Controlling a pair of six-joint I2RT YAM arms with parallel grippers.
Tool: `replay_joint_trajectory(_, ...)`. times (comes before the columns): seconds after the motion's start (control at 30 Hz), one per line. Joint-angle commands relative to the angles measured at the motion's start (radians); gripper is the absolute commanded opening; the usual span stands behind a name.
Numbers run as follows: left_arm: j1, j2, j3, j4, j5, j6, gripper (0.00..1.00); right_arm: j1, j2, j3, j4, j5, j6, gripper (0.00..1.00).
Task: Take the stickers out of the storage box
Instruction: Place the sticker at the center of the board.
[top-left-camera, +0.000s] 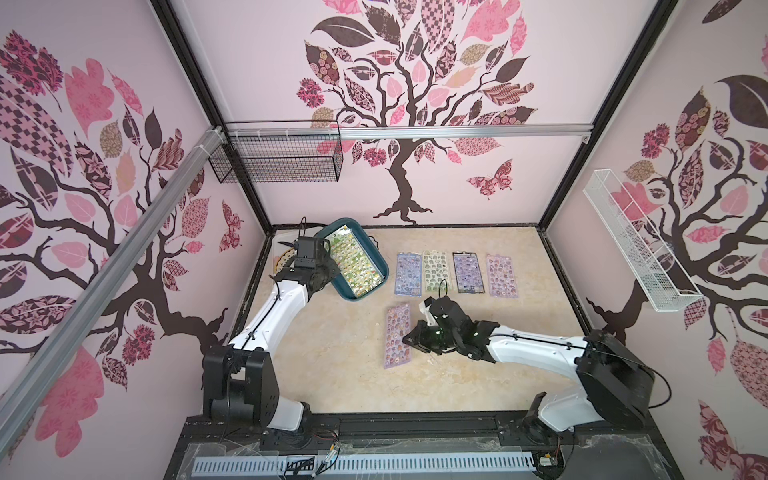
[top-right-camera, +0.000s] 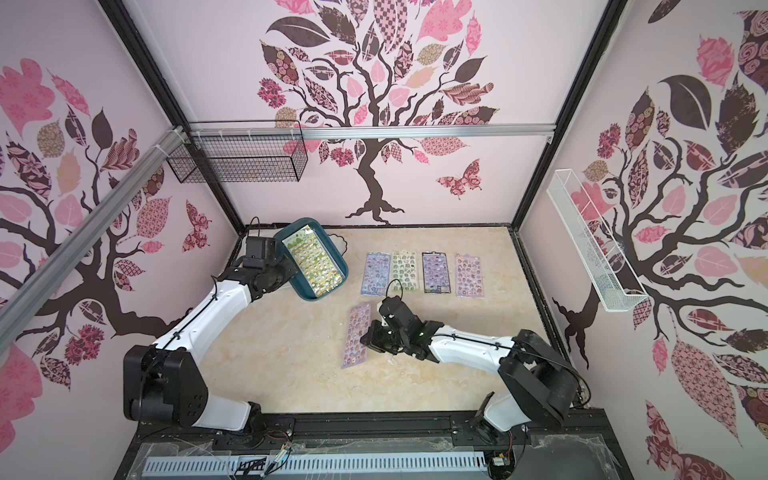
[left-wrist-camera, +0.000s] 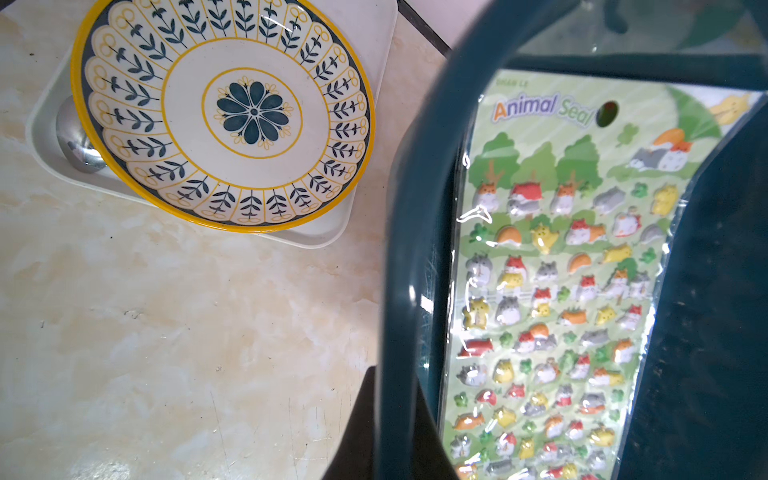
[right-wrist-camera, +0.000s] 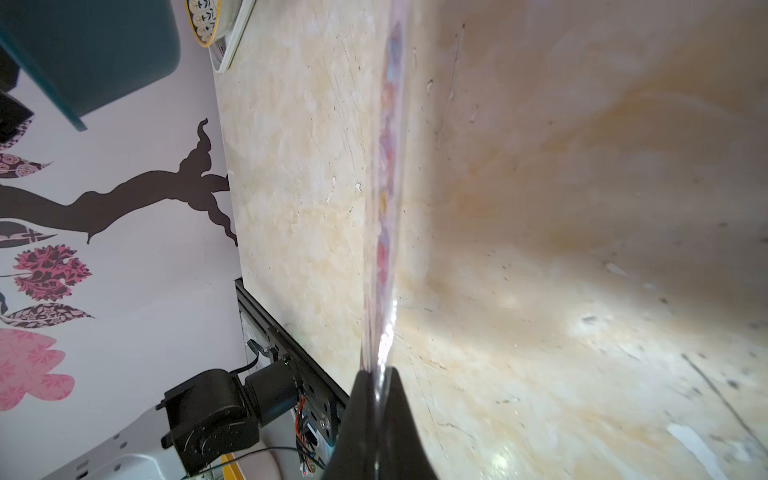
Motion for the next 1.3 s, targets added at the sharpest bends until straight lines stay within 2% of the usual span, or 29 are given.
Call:
replay_joint_trajectory(0.0,0.006,0.006,0.0,0.047,0.014,-0.017,0.0,0.029,0.093,0.072,0.073,0.025,0.052,0.0)
replay_joint_trajectory(0.23,0.015,0.024,-0.002,0.052,0.035,-0.027,0.0,0.073,0.242,0.154,0.069,0.045,0.093,0.0)
replay_joint_trajectory(0.53,0.017,0.044,0.0,0.057,0.062,-0.033,0.0,0.087,0.393,0.253,-0.114,0.047,0.103,0.0)
replay_joint_trajectory(0.7,0.017,0.05,0.002,0.06,0.074,-0.034,0.0,0.09,0.4,0.22,-0.116,0.1,0.137,0.08)
replay_joint_trajectory(0.93,0.017,0.053,-0.002,0.061,0.083,-0.036,0.0,0.09,0.397,0.287,-0.243,0.175,0.064,0.29)
replay_joint_trajectory(1.13,0.017,0.053,-0.001,0.065,0.093,-0.04,0.0,0.092,0.367,0.256,-0.289,0.226,0.03,0.38)
replay_joint_trajectory(1.27,0.015,0.054,-0.003,0.07,0.104,-0.042,0.0,0.092,0.316,0.242,-0.359,0.285,-0.013,0.4)
